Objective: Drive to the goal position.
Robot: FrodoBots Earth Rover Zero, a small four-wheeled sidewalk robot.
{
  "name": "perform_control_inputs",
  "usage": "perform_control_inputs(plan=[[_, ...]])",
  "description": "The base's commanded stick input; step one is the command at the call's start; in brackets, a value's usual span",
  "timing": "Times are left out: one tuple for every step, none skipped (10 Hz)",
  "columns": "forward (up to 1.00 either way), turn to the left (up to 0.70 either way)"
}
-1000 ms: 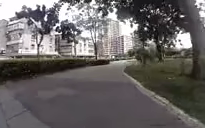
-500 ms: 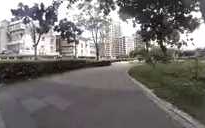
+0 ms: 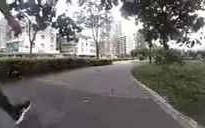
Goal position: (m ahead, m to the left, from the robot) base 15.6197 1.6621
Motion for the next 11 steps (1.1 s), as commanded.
perform_control_inputs(plan=[[0.85, -0.33], [0.85, -0.20], [0.85, 0.00], [0.85, 0.00], [0.85, 0.00], [0.85, 0.00], [0.85, 0.00], [0.85, 0.00], [0.85, 0.00], [0.85, 0.00], [0.85, 0.00]])
